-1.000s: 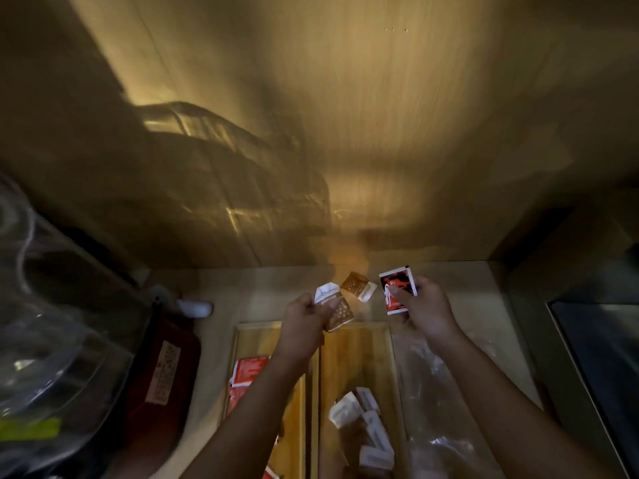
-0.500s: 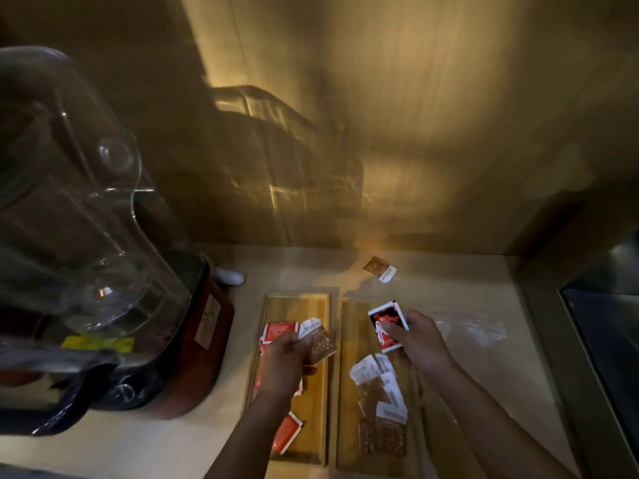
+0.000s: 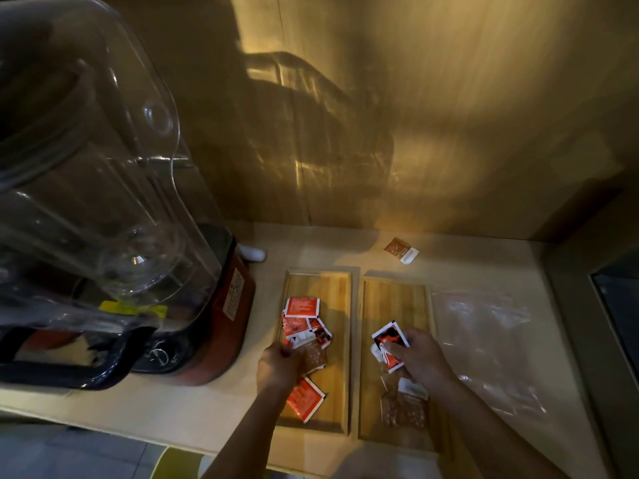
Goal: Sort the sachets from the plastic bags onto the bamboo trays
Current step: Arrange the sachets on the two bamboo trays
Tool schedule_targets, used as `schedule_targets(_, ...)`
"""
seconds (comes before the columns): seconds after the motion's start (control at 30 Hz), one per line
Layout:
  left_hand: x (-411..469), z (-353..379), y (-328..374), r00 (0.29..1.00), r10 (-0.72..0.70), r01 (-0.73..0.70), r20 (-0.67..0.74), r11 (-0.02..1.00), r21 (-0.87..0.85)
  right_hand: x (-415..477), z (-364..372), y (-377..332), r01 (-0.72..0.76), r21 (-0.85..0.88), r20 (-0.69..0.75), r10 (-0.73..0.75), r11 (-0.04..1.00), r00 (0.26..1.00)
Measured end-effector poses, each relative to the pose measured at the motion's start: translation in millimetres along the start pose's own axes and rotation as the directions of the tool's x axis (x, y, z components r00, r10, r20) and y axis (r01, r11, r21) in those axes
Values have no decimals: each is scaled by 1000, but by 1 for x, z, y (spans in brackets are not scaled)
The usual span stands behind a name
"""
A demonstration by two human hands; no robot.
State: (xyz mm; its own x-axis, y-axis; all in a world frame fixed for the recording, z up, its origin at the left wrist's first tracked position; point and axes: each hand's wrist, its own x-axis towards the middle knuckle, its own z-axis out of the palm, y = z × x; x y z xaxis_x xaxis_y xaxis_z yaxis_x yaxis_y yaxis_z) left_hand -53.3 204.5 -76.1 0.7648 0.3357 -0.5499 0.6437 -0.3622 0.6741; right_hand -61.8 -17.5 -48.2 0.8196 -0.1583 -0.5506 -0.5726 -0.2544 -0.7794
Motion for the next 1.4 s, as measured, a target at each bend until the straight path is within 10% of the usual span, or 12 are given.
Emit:
schedule_targets(0.57,-32,0,23,954,119,-52,274,970,-239,4,-3,-18,47,134,-94,-35,990,995)
schedule_targets(0.9,-54,85,11,848,74,5,524,989,-149,21,7,-56,-18,242,126,-13,970,992)
schedule_targets(1.4,-58,78,5,868,16,-39,497,999,35,60,54,-37,68,-274,299,18,959,954)
